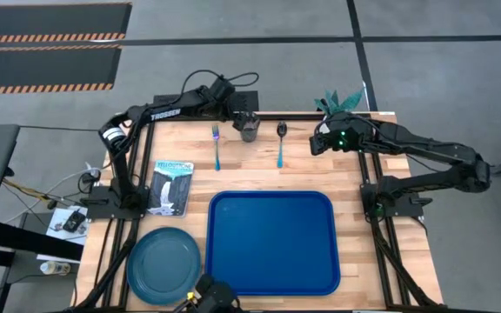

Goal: Pick and place plate/cup/fork/spoon on tray
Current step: Put the glass on the top right of the blue tray

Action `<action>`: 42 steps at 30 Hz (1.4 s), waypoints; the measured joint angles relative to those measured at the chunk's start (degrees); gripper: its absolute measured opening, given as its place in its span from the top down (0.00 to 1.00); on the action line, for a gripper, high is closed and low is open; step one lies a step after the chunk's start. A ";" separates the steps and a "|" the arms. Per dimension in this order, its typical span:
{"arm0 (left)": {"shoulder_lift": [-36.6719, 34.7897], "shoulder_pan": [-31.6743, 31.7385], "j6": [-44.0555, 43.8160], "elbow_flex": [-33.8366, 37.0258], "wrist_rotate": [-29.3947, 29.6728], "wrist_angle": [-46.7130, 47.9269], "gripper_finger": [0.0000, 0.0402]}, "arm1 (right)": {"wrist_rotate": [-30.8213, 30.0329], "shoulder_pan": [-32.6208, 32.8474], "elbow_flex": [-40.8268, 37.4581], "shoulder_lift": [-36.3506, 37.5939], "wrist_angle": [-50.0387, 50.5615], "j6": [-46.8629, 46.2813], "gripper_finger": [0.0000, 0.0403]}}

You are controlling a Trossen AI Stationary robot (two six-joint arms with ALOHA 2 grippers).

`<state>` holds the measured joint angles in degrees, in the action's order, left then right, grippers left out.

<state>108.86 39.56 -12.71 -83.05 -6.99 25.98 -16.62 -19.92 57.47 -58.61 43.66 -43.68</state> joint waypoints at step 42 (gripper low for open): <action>-8.29 -16.34 0.13 -10.26 -0.51 13.25 1.00 | 4.85 4.42 0.00 9.51 6.75 -2.95 0.35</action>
<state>100.57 23.23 -12.58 -93.31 -7.50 39.22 -11.77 -15.51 57.47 -49.10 50.41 -46.63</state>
